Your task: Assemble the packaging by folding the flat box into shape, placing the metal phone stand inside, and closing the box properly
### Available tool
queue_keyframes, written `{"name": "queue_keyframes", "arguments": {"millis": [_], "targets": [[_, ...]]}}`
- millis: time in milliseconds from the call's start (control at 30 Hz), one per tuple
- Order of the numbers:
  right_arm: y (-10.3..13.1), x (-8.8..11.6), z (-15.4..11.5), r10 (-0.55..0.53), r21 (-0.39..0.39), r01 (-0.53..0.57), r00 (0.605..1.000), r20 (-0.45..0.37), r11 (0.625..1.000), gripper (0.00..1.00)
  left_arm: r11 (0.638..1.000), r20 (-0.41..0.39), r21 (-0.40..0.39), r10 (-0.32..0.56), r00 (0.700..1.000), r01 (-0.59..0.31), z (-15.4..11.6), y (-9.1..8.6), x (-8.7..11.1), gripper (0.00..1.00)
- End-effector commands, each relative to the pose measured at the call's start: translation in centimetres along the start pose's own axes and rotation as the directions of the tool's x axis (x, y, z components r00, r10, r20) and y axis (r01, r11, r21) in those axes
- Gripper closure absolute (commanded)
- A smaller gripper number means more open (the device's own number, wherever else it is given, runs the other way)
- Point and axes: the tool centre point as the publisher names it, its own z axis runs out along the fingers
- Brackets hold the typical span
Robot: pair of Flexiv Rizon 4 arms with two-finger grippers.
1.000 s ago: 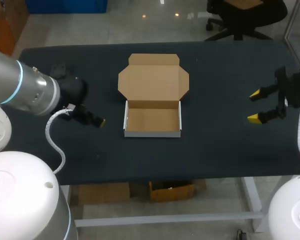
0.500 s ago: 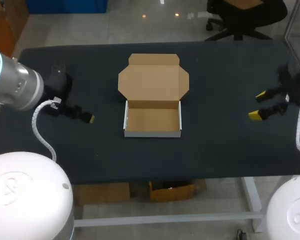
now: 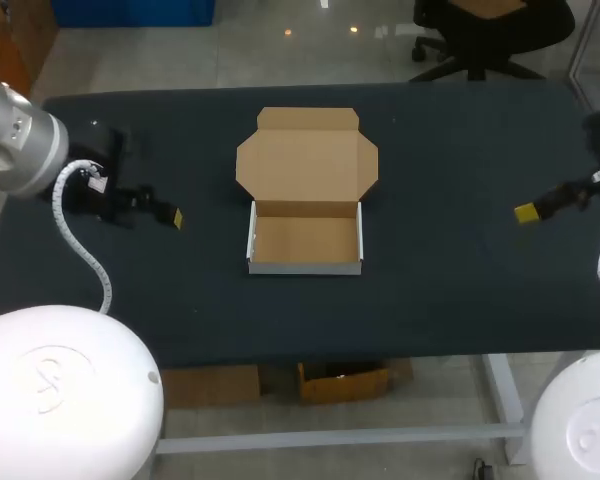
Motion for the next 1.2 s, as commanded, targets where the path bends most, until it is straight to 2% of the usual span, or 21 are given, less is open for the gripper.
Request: {"name": "queue_keyframes", "arguments": {"millis": [33, 200, 333, 1067, 1133, 1200], "targets": [[-0.14, 0.28, -1.23, 0.027, -0.002, -0.027, 1.0, -0.002, 1.0, 0.0, 1.0, -0.006, 0.0, -0.007, 1.0, 0.007, -1.24, 0.39, -0.02, 0.0], [-0.22, 0.47, -1.64, 0.052, -0.001, -0.052, 0.999, -0.005, 0.999, 0.0, 1.0, -0.013, 0.007, -0.025, 1.0, 0.025, -1.93, 0.75, 0.21, 0.0], [-0.23, 0.21, -1.71, 0.132, 0.013, -0.132, 0.991, 0.005, 0.991, 0.0, 0.998, -0.006, 0.011, -0.058, 0.998, 0.058, -2.18, 0.89, 0.15, 0.0], [-0.23, 0.21, -1.71, 0.132, 0.013, -0.132, 0.991, 0.005, 0.991, 0.0, 0.998, -0.006, 0.011, -0.058, 0.998, 0.058, -2.18, 0.89, 0.15, 0.0], [-0.27, 0.33, -1.62, 0.148, 0.03, -0.147, 0.989, -0.015, 0.989, 0.0, 0.998, -0.023, 0.015, -0.065, 0.998, 0.065, -2.0, 0.6, -0.01, 0.0], [-0.54, 0.43, -1.66, 0.165, 0.045, -0.165, 0.986, 0.008, 0.985, 0.0, 0.996, -0.021, 0.019, -0.081, 0.996, 0.081, -1.84, 0.31, -0.13, 0.0]]}}
